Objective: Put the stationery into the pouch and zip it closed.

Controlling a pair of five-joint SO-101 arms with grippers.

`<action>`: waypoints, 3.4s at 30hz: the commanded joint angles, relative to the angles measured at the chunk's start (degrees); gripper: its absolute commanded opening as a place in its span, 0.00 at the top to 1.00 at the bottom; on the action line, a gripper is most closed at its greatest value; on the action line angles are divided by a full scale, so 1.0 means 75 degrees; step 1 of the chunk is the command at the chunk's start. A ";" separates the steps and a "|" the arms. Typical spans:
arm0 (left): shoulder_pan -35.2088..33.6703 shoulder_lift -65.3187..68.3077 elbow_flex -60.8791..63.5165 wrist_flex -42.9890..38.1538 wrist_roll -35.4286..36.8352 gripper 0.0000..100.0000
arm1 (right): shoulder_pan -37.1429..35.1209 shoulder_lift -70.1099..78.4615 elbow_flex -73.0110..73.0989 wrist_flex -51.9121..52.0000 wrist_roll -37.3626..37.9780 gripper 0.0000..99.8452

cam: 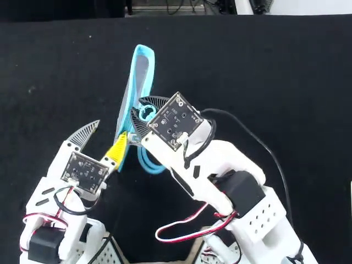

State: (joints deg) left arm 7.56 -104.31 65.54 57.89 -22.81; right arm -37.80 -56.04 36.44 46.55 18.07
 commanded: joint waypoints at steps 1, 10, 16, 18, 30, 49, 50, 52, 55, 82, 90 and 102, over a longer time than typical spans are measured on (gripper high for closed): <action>-0.0205 -0.0012 -0.0264 0.0000 -0.0082 0.79 | 0.0141 -0.0111 -0.0510 0.0023 0.0059 0.99; -0.0252 -0.0012 -0.0264 0.0070 -0.0082 0.79 | 0.0141 -0.0111 -0.0463 0.0023 0.0059 0.99; -0.0252 0.0000 -0.0897 0.0750 -0.0082 0.79 | 0.0129 -0.0064 -0.0287 0.0012 0.0070 0.99; -0.0264 0.0000 -0.1073 0.0856 -0.0082 0.79 | 0.0129 -0.0088 -0.0217 0.0012 0.0328 0.99; -0.0955 0.0012 0.0322 -0.0938 -0.0457 0.79 | -0.0469 -0.0111 -0.0252 0.0574 0.1547 0.99; 0.1096 0.0023 -0.2010 0.3012 -0.0914 0.74 | -0.0586 0.0651 -0.1916 0.1172 0.1559 0.99; 0.1143 0.0012 -0.1858 0.2989 -0.0903 0.72 | -0.0574 0.0709 -0.2045 0.1278 0.1559 0.99; 0.1143 0.0012 -0.1541 0.2790 -0.0891 0.71 | -0.0574 0.0779 -0.2210 0.1442 0.1559 0.99; 0.1131 0.0000 -0.1049 0.2098 -0.0867 0.71 | -0.0574 0.0791 -0.2303 0.1512 0.1559 0.99; 0.0791 0.0012 0.1295 -0.1125 -0.0082 0.71 | -0.0563 0.0779 -0.2268 0.1559 0.1559 0.99; 0.0240 0.0000 0.1190 -0.1196 -0.0141 0.71 | -0.0574 0.0779 -0.2268 0.1711 0.1559 0.99; 0.0451 0.0000 0.1155 -0.1887 0.1055 0.72 | -0.0598 0.0768 -0.2268 0.2368 0.1559 0.99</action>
State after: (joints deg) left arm 10.29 -103.69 75.91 46.64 -17.01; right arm -41.76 -50.24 23.60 62.73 29.23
